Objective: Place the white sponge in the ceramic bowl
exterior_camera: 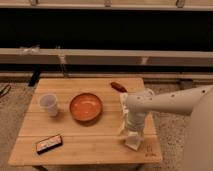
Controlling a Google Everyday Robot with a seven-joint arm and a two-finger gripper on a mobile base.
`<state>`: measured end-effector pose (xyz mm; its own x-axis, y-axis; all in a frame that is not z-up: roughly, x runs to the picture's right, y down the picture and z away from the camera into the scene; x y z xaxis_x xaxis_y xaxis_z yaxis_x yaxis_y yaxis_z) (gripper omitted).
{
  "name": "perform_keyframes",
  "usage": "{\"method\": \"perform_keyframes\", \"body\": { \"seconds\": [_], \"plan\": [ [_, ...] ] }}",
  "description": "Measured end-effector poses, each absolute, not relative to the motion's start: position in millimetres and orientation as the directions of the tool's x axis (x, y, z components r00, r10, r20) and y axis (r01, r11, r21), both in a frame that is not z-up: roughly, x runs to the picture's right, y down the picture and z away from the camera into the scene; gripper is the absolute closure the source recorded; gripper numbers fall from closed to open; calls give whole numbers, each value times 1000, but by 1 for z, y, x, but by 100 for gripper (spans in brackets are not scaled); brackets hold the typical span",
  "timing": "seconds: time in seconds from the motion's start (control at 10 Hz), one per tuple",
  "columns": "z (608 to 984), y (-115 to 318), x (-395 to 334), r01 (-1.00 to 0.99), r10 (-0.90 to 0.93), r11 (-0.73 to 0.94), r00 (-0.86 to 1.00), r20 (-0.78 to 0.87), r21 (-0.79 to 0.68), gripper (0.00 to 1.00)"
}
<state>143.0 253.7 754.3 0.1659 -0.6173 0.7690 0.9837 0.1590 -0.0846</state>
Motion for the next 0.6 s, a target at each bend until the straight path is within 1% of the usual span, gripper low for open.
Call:
{"method": "perform_keyframes", "body": {
  "seconds": [0.2,0.6],
  "plan": [
    [759,256,153,976,-618,191,203,759,-105,20],
    [771,268,155,971,-606,205,225,763,-123,20]
  ]
}}
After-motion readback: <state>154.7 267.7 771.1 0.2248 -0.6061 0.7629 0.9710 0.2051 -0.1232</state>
